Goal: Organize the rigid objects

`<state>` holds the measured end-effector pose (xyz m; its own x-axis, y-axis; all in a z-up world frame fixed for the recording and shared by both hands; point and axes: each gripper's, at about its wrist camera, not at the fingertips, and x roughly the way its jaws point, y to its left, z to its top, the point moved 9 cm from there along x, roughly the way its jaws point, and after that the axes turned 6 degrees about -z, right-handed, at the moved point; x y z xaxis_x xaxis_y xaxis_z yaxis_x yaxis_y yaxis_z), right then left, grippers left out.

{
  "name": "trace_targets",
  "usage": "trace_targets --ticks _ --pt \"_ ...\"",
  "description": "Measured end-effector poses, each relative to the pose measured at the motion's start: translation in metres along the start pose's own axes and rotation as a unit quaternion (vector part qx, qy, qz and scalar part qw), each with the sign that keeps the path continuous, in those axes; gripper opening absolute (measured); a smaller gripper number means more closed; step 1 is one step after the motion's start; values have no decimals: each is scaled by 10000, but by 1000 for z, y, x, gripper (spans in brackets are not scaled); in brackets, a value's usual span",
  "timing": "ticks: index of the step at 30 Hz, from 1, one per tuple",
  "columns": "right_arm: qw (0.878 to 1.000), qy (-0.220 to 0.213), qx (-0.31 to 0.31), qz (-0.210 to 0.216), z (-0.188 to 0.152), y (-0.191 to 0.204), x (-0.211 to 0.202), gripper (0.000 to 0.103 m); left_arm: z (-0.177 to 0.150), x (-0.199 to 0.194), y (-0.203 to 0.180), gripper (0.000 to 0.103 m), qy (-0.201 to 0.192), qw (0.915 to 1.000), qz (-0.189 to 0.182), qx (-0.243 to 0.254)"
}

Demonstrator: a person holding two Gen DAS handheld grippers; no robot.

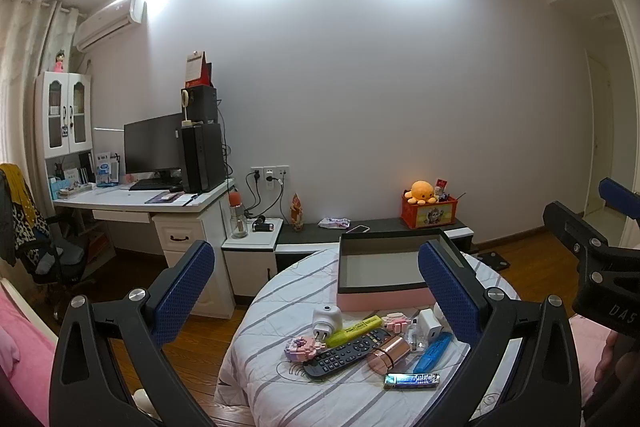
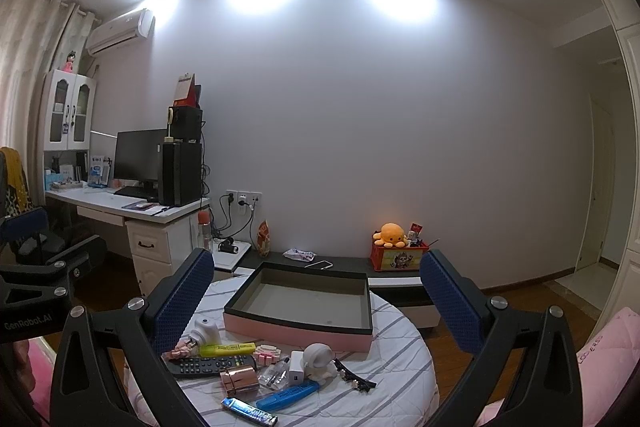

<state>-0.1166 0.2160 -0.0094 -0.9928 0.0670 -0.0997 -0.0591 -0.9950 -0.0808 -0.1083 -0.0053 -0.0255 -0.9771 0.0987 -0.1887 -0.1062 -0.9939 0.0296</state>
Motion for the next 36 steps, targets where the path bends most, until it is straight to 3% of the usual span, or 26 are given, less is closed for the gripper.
trace_targets --ticks 36 --pt "10000 79 23 13 -7 -4 13 103 0 19 -19 103 38 9998 -122 175"
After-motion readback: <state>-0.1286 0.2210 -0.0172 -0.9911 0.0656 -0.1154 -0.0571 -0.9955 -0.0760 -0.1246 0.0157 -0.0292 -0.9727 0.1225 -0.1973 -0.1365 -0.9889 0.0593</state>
